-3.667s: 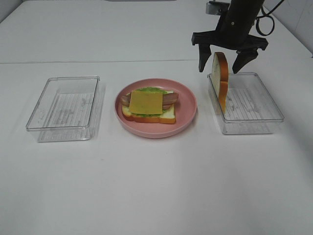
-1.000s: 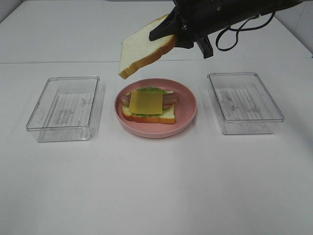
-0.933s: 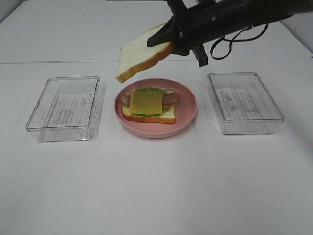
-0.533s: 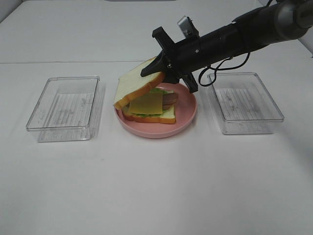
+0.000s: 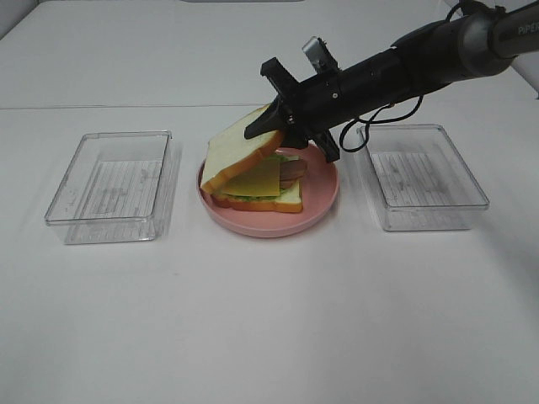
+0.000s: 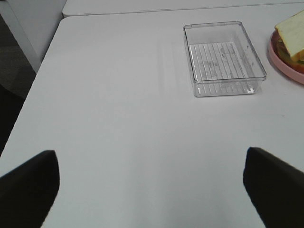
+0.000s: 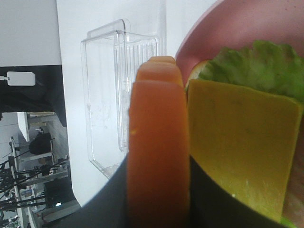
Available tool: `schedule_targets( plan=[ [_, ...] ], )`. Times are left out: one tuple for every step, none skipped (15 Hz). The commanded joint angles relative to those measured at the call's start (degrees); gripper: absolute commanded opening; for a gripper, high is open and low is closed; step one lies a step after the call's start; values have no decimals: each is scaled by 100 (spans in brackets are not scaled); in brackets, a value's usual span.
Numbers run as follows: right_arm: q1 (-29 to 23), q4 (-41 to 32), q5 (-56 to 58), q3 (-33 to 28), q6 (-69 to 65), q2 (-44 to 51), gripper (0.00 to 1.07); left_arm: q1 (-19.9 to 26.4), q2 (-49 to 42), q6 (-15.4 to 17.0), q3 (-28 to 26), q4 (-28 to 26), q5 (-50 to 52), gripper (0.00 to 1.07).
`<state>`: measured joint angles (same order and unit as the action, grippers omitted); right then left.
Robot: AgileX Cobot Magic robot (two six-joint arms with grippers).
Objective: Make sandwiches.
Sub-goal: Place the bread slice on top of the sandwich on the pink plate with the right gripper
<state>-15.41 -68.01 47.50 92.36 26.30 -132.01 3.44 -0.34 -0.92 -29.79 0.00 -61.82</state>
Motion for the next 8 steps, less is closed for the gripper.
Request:
schedule_targets(
  plan=[
    [11, 292, 40, 34, -143, 11, 0, 23, -80, 0, 17, -34, 23, 98],
    [11, 361, 6, 34, -149, 11, 0, 23, -80, 0, 17, -34, 23, 98],
    [11, 430, -40, 34, -201, 11, 0, 23, -80, 0, 17, -34, 23, 98],
    [11, 441, -92, 34, -235, 11, 0, 23, -80, 0, 17, -34, 23, 98],
    [11, 504, -183, 34, -235, 11, 0, 23, -80, 0, 17, -34, 23, 98],
    [11, 584, -183, 34, -275, 11, 0, 23, -80, 0, 17, -34, 23, 98],
    [11, 619, -178, 34, -304, 11, 0, 23, -80, 0, 17, -34, 23, 98],
    [11, 705, -178, 34, -430, 11, 0, 23, -80, 0, 17, -34, 23, 98]
  ],
)
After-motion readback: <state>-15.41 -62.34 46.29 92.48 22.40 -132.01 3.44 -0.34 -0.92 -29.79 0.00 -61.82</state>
